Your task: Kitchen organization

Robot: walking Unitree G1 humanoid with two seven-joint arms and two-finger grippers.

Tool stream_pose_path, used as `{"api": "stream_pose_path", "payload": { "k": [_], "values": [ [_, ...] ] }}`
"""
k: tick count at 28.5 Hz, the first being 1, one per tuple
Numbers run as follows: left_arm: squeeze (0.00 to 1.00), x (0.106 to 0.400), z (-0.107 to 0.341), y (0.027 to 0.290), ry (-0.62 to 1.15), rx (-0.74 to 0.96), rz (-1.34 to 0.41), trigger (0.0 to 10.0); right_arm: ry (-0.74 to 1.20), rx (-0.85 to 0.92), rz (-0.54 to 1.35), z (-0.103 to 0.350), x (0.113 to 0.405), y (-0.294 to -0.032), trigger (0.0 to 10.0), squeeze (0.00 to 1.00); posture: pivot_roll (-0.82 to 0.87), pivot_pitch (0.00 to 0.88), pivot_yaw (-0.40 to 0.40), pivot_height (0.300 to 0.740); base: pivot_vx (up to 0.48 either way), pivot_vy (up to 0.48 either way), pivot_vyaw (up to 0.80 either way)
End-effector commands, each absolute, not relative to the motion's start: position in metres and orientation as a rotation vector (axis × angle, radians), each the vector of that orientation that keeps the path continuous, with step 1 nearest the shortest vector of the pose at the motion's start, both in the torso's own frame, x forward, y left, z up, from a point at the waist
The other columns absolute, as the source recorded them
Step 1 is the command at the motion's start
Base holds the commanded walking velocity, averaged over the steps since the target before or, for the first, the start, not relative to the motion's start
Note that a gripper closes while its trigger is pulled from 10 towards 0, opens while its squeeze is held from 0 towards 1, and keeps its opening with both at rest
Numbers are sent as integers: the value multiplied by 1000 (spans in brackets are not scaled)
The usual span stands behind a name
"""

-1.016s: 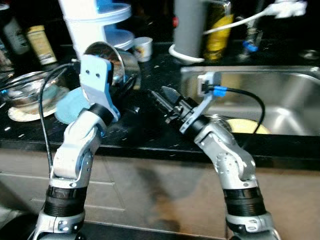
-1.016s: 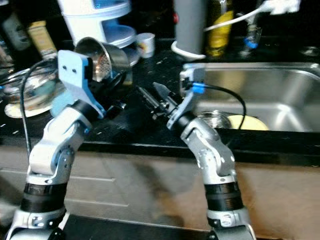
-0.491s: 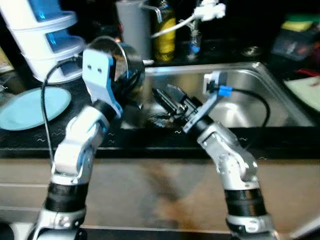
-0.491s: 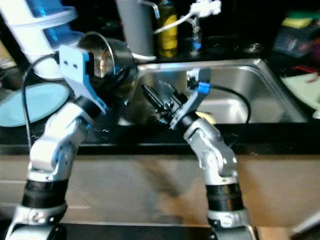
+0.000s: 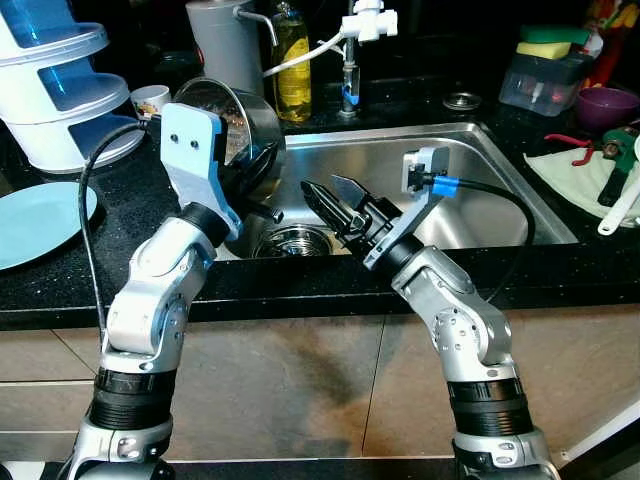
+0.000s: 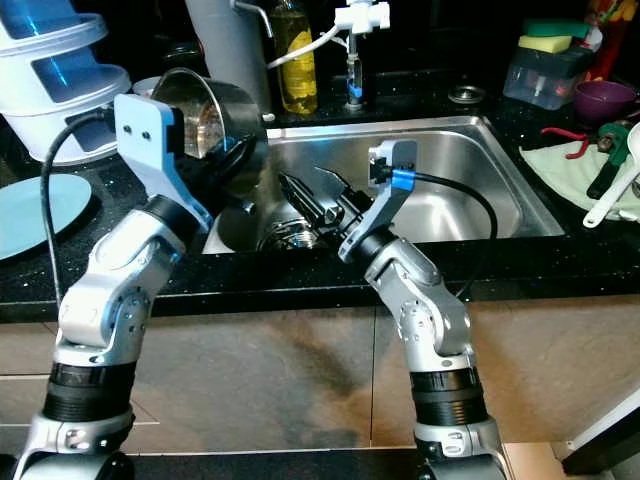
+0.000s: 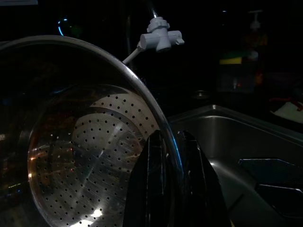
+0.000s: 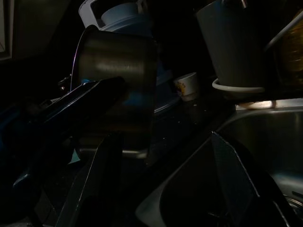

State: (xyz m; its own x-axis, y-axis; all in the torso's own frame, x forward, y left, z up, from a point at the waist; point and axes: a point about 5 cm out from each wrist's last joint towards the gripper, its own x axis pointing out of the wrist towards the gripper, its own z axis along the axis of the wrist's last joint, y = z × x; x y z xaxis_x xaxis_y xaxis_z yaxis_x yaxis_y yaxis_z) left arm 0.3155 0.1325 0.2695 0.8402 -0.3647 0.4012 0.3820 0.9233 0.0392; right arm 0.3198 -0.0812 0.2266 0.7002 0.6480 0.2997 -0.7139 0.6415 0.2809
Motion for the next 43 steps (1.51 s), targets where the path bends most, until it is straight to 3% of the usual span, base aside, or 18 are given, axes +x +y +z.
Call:
{"api": "stream_pose_path", "payload": {
  "k": [1, 24, 33, 39, 40, 43],
  "values": [
    [0, 315, 274, 138, -447, -34, -381, 10000, -175, 400, 791, 227, 321, -78, 10000, 0, 10, 0, 38, 740, 289, 0, 0],
    [0, 314, 274, 132, -444, -37, -421, 10000, -181, 411, 805, 228, 319, -75, 10000, 0, 12, 0, 39, 740, 348, 0, 0],
    [0, 315, 271, 127, -405, -22, -473, 10000, -179, 411, 804, 228, 320, -75, 10000, 0, 14, 0, 42, 740, 0, 0, 0],
    [0, 322, 241, 129, -146, 94, -625, 10000, -165, 395, 785, 227, 322, -78, 10000, 0, 11, 0, 45, 740, 0, 0, 0],
    [0, 323, 222, 135, 31, 139, -699, 10000, -157, 379, 772, 227, 323, -80, 10000, 0, 7, 0, 46, 740, 0, 0, 0],
    [0, 324, 210, 146, 155, 189, -739, 10000, -145, 351, 744, 227, 326, -85, 10000, 0, 0, 0, 49, 740, 0, 0, 0]
  ]
}}
